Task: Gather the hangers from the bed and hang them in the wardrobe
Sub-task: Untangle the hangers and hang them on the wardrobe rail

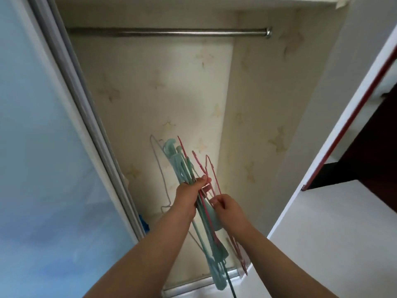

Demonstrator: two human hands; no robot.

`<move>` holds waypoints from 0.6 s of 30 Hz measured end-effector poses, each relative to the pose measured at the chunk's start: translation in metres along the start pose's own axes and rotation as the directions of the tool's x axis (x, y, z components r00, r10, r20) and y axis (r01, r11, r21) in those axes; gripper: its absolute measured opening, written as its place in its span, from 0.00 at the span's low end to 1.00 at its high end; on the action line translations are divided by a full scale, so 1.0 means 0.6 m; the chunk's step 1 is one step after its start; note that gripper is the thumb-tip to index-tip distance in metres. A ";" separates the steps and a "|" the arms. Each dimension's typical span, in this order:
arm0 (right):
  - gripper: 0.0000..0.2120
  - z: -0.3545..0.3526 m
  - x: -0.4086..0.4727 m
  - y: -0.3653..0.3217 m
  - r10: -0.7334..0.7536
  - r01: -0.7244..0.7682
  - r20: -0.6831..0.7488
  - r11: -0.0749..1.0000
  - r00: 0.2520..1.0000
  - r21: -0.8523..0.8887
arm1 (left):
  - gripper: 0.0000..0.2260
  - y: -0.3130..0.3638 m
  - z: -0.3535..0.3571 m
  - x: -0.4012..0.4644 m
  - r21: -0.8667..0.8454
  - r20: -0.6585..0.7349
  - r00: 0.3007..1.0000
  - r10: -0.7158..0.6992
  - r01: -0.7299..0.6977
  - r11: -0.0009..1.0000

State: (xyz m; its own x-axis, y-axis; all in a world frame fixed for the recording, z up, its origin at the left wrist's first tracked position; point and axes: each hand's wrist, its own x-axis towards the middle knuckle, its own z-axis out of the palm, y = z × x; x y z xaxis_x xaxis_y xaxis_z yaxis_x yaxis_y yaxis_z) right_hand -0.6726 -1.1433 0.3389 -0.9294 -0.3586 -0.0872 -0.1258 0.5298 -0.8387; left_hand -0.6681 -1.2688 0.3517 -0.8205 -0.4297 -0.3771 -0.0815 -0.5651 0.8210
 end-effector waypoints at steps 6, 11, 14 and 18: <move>0.11 -0.048 0.019 -0.009 0.211 -0.077 -0.299 0.912 0.931 0.403 | 0.11 0.036 -0.016 0.035 0.069 -0.061 0.997 0.043 -0.038 0.997; 0.11 -0.098 0.043 -0.044 0.312 0.117 -0.273 0.439 0.910 0.891 | 0.12 0.071 -0.005 0.036 -0.011 -0.059 0.997 0.048 -0.049 0.999; 0.10 -0.120 0.054 -0.070 0.221 0.104 -0.184 0.330 0.958 0.938 | 0.09 0.084 -0.005 0.042 -0.043 -0.017 1.000 0.014 -0.014 0.999; 0.12 -0.134 0.056 -0.095 0.046 0.064 -0.098 0.474 0.994 0.878 | 0.04 0.095 -0.018 0.050 -0.100 0.043 0.999 -0.006 0.010 0.995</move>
State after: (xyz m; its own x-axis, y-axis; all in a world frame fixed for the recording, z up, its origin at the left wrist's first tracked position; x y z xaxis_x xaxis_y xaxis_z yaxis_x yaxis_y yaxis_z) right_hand -0.7246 -1.1238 0.4272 -0.9636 -0.2572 -0.0727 0.1853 -0.4470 -0.8751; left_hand -0.6912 -1.3216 0.3824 -0.8433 -0.3960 -0.3633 -0.0326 -0.6372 0.7700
